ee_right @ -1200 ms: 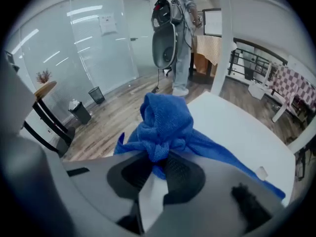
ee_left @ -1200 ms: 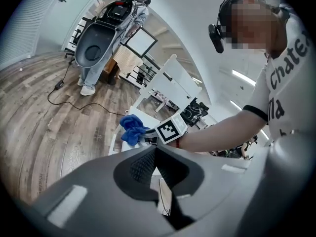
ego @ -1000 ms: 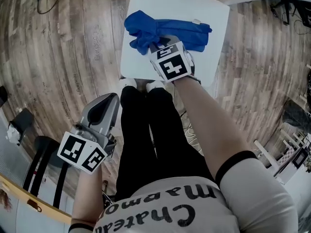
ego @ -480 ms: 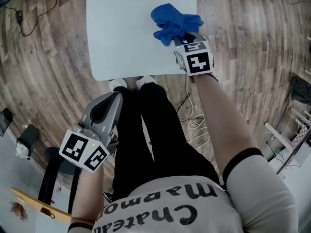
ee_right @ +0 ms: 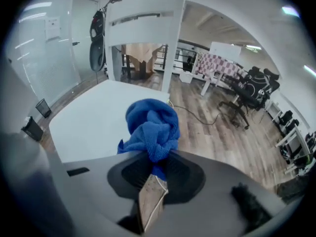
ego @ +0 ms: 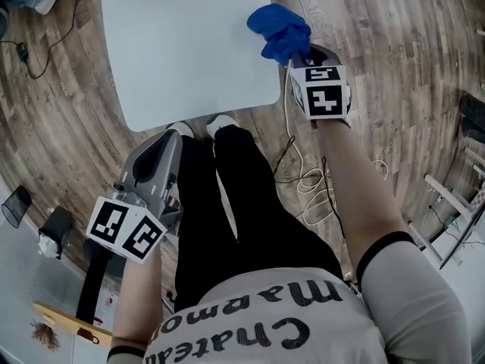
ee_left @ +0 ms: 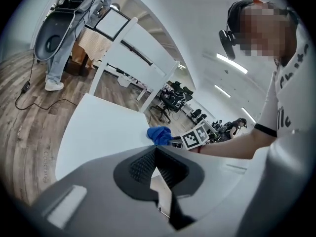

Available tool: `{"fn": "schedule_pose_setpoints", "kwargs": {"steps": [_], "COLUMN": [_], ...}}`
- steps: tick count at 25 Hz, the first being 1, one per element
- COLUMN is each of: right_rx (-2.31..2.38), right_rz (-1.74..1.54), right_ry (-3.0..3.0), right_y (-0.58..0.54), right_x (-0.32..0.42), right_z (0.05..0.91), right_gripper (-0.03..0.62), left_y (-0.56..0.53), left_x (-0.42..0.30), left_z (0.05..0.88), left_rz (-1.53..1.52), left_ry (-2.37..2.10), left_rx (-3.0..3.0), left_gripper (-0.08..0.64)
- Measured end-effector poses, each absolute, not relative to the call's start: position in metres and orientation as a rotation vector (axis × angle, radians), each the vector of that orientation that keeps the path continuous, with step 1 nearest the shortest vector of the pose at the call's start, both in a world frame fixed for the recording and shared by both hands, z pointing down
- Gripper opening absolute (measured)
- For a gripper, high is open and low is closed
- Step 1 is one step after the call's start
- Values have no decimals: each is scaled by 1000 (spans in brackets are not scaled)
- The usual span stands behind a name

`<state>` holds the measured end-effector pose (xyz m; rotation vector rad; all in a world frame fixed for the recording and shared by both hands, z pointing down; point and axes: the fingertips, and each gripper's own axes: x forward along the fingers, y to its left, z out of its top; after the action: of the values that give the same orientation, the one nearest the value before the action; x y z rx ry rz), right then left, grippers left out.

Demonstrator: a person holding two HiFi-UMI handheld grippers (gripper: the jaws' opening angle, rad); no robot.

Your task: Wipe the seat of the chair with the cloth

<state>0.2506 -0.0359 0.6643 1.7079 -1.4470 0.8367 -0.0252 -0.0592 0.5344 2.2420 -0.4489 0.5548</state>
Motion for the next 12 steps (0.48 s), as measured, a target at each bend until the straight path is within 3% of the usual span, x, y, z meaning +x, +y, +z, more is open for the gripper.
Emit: {"fn": "schedule_pose_setpoints", "kwargs": {"steps": [6, 12], "right_rx": [1572, 1411], "right_rz": [557, 505], "right_ry": [-1846, -2031], "right_y": [-59, -103], "right_x": [137, 7], "right_z": [602, 590], "right_gripper": [64, 64], "left_y": [-69, -77], "left_x": [-48, -104], "left_z": [533, 530], "left_rz": [590, 591], "left_ry": [-558, -579], "left_rx": [2231, 2209], "left_gripper": [6, 6]}}
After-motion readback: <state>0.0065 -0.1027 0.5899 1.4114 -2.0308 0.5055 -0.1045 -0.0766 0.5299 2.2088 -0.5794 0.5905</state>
